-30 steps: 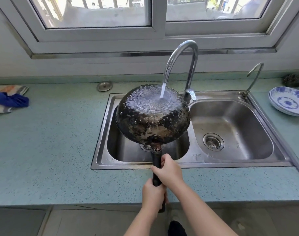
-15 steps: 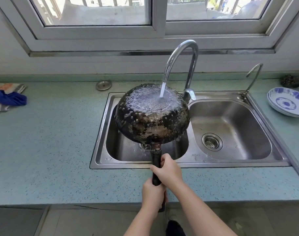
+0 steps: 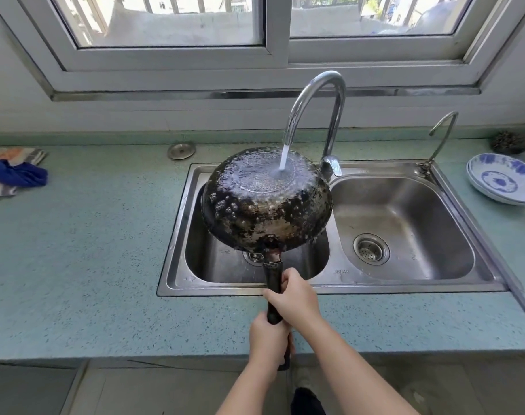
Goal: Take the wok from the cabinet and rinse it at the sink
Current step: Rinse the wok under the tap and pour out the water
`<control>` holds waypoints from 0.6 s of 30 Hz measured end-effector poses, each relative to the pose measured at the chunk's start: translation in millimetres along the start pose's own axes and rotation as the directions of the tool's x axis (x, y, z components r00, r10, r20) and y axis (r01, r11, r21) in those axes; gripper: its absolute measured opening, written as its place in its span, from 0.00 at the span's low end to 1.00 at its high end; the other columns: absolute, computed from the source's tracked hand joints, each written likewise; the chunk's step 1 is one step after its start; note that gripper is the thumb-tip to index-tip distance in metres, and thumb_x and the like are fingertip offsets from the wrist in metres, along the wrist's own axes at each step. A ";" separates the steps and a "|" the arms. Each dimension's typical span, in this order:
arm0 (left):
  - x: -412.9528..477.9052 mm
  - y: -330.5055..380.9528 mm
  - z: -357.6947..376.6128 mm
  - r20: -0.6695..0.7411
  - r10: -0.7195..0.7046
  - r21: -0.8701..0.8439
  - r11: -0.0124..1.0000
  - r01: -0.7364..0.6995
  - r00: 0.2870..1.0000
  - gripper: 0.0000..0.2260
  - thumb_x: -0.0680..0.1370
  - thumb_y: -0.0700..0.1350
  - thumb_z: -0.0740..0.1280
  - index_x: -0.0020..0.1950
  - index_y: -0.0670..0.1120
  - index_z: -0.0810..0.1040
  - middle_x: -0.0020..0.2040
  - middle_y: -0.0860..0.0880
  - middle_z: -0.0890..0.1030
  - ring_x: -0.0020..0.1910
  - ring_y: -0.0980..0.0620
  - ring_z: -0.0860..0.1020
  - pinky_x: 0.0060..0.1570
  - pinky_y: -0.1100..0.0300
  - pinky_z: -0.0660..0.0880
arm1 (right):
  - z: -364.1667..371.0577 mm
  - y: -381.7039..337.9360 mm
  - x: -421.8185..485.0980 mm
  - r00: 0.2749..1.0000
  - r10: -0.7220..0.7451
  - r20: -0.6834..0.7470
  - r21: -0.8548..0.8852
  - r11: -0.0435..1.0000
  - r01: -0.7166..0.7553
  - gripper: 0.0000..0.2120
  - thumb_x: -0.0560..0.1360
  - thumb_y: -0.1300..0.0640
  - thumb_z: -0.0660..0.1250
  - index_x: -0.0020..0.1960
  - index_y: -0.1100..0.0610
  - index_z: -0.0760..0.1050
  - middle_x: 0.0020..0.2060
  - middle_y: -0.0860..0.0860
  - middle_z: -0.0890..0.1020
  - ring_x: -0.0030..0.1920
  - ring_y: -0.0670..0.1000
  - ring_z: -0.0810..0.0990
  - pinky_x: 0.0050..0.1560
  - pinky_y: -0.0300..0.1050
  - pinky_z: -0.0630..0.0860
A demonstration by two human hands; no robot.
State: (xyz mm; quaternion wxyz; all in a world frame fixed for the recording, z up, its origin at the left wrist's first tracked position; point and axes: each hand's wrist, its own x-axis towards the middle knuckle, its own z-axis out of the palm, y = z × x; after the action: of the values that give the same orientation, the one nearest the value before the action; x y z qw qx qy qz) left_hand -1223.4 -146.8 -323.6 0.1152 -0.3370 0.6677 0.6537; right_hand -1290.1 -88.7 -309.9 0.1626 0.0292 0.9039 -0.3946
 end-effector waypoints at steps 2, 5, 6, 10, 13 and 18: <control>-0.5 1.1 -0.6 0.003 0.002 -0.014 1.000 -0.002 1.000 0.04 0.72 0.36 0.65 0.37 0.41 0.73 0.17 0.50 0.72 0.13 0.52 0.69 0.15 0.70 0.60 | 0.0 -0.7 -0.1 1.000 0.001 0.001 0.000 1.000 -0.001 0.14 0.66 0.49 0.69 0.43 0.52 0.66 0.32 0.42 0.70 0.39 0.50 0.73 0.38 0.43 0.66; -0.2 1.1 -1.6 0.010 -0.002 -0.024 1.000 0.002 1.000 0.04 0.72 0.36 0.65 0.37 0.40 0.73 0.16 0.50 0.71 0.13 0.52 0.68 0.15 0.70 0.61 | 0.3 -1.6 -0.1 1.000 0.002 0.001 -0.006 1.000 -0.002 0.14 0.66 0.49 0.69 0.43 0.52 0.66 0.32 0.42 0.71 0.39 0.51 0.73 0.38 0.43 0.66; 0.0 1.1 -1.9 0.014 -0.003 -0.026 1.000 0.003 1.000 0.04 0.72 0.36 0.65 0.37 0.40 0.73 0.16 0.50 0.71 0.13 0.52 0.69 0.15 0.69 0.61 | 0.5 -1.8 0.1 1.000 0.001 0.001 -0.006 1.000 -0.001 0.14 0.67 0.49 0.69 0.43 0.52 0.65 0.32 0.42 0.71 0.39 0.51 0.73 0.38 0.44 0.66; 1.2 -0.5 -1.4 0.014 -0.009 -0.038 0.999 0.009 1.000 0.04 0.72 0.36 0.64 0.37 0.40 0.72 0.16 0.50 0.72 0.13 0.51 0.69 0.16 0.68 0.61 | 1.3 -1.5 0.2 1.000 0.003 -0.006 -0.014 1.000 -0.003 0.14 0.66 0.49 0.69 0.43 0.52 0.65 0.32 0.43 0.71 0.39 0.51 0.73 0.38 0.44 0.67; 2.7 -2.1 -0.5 0.009 -0.012 -0.043 0.999 0.012 1.000 0.05 0.71 0.35 0.65 0.36 0.40 0.72 0.16 0.50 0.72 0.13 0.50 0.69 0.17 0.67 0.62 | 1.7 -1.1 0.2 1.000 0.011 -0.010 -0.016 1.000 -0.012 0.14 0.66 0.49 0.69 0.44 0.52 0.66 0.32 0.43 0.71 0.39 0.51 0.74 0.38 0.44 0.67; 3.8 -3.2 -0.2 0.012 -0.014 -0.052 0.999 0.015 1.000 0.05 0.72 0.36 0.65 0.36 0.40 0.72 0.16 0.50 0.72 0.13 0.50 0.69 0.17 0.67 0.63 | 2.5 -0.7 0.5 1.000 0.017 -0.008 -0.021 1.000 -0.017 0.14 0.66 0.48 0.69 0.44 0.52 0.66 0.35 0.45 0.74 0.41 0.51 0.75 0.39 0.45 0.69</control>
State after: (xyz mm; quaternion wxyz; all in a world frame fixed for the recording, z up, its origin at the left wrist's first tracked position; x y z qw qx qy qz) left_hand -1224.3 -147.8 -328.4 0.1150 -0.3410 0.6474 0.6719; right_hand -1290.1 -91.0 -311.2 0.1627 0.0367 0.9082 -0.3838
